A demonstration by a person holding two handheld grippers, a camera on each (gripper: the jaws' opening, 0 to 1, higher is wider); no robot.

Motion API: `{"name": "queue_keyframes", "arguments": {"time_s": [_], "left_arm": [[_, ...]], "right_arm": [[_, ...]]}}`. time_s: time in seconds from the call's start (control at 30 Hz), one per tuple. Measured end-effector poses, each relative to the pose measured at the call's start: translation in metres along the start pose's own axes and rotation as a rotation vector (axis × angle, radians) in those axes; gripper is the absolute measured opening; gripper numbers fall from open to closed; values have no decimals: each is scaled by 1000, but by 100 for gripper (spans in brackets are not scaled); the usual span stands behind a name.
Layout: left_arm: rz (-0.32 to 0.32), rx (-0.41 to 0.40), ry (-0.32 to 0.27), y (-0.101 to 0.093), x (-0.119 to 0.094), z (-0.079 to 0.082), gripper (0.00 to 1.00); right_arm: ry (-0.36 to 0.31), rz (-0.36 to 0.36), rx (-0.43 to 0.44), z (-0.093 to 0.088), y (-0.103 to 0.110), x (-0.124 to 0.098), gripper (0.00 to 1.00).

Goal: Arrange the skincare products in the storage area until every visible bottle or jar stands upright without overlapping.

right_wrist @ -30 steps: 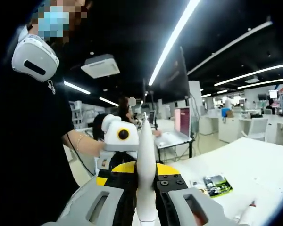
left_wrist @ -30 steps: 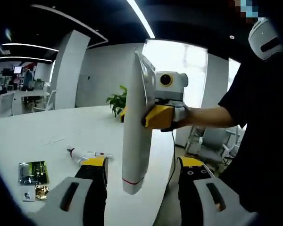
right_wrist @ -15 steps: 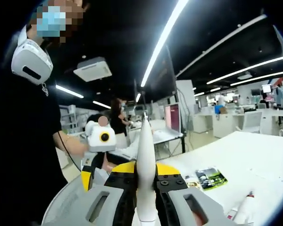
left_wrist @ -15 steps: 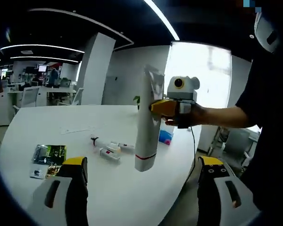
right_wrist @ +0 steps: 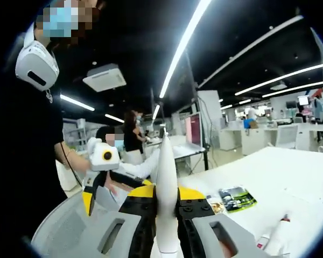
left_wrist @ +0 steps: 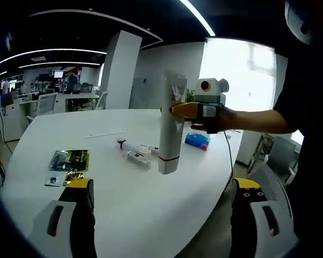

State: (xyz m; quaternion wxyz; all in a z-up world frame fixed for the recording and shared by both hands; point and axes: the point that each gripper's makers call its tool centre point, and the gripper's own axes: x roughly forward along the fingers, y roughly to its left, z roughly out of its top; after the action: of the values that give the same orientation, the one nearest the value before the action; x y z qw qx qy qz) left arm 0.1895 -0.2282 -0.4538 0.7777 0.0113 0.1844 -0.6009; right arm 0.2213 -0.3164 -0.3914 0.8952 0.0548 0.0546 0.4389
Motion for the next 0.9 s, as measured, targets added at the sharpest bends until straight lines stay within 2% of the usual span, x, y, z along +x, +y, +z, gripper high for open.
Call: {"name": "queue_keyframes", "arguments": {"time_s": [0.17,0.37,0.57,0.9], "left_arm": [[5,-15,2,2,6,-5,99],[0,-8,31,10,11,-11,99],[32,-23,6,27,7,-9,99],[69,-47,24,34,3,-21,98]], "right_arm": [[40,16,-30,-20,-12,4,4],[52,24,-29,-37,-23,12,4],[54,29,-29,-50,-36,17,4],[59,5,-59,-65,-68,19,4]]}}
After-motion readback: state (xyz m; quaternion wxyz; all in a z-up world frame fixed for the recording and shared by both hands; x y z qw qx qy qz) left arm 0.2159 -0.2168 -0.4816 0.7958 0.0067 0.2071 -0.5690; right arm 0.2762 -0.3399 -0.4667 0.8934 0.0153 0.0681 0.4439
